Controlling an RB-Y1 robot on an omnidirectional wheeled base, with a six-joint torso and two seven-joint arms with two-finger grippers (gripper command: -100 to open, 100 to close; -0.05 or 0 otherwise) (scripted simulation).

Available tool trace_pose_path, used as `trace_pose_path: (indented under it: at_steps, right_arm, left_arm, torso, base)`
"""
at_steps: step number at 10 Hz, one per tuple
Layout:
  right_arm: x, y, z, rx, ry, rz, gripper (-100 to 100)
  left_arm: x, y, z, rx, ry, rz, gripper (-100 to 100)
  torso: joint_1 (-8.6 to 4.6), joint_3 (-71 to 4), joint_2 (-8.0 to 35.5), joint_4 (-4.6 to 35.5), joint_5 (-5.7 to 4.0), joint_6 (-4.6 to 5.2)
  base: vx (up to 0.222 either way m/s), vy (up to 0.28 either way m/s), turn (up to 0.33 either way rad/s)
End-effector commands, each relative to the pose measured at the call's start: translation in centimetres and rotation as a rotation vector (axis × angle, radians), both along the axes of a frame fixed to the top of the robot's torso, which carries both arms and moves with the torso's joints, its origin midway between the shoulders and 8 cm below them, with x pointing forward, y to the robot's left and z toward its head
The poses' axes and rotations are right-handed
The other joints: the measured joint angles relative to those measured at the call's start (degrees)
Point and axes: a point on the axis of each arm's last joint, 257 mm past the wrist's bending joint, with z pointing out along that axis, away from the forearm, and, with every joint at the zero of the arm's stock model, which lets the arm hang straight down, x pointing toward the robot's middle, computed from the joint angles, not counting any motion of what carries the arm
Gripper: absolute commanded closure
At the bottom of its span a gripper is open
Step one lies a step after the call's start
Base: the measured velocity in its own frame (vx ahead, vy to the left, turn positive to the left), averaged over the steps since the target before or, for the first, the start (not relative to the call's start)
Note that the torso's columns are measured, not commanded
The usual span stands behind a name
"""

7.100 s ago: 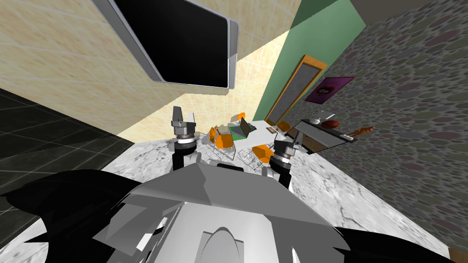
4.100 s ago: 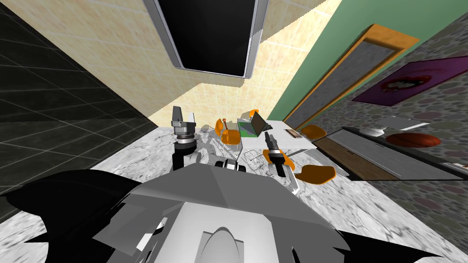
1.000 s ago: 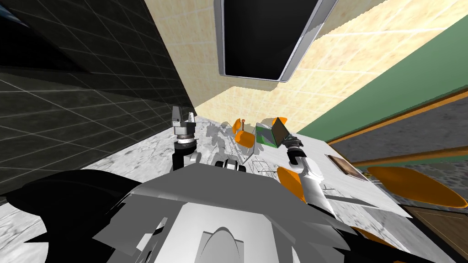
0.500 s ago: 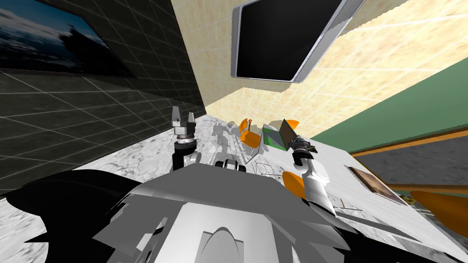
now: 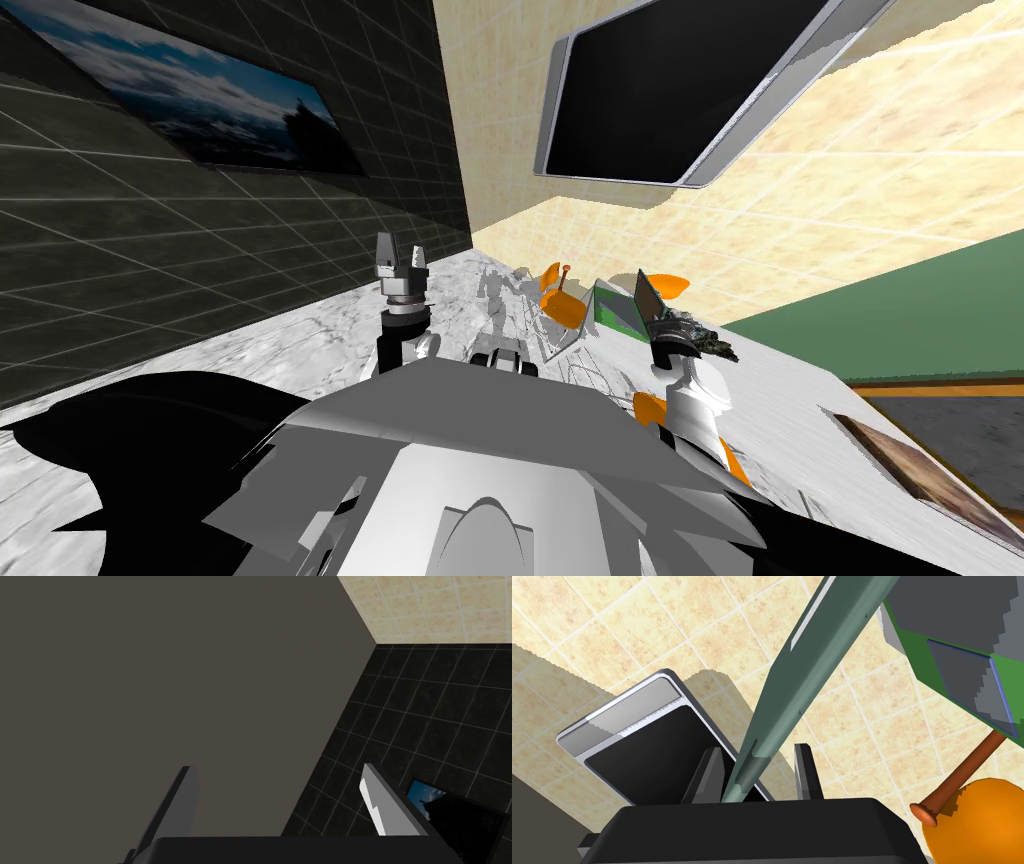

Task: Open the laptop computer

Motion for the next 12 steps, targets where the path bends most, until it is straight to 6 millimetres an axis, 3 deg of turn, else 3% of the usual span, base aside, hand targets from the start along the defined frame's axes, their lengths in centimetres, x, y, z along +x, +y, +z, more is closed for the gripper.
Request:
trace_pose_path:
  at_steps: [1,2,9,12]
  right_arm:
    - [-1.6,-2.8,-0.7,-0.032,0.037,-0.067,100]
    - [-2.5,-3.9,-0.5,-0.028,0.03,-0.094,100]
    - [-2.6,0.5,-3.3,-0.182,0.134,-0.107,100]
    - [-2.8,1.1,-3.7,-0.223,0.16,-0.114,100]
  left_arm:
    - [0.0,0.0,0.0,0.0,0.0,0.0,0]
    - [0.0,0.0,0.0,0.0,0.0,0.0,0]
    - [0.0,0.0,0.0,0.0,0.0,0.0,0]
    - [0.0,0.0,0.0,0.0,0.0,0.0,0]
  torso:
    - [-0.03,0.0,0.1,0.1,0.13,0.27]
    - [0.01,0.1,0.1,0.1,0.06,0.01]
    - [-0.17,0.0,0.0,0.1,0.0,0.12]
    - [0.02,0.1,0.1,0.1,0.11,0.18]
  base:
    - [-0.127,0.062,0.397]
    - [-0.089,0.053,0.187]
    - [0.007,-0.023,0.033]
    - [0.012,-0.024,0.028]
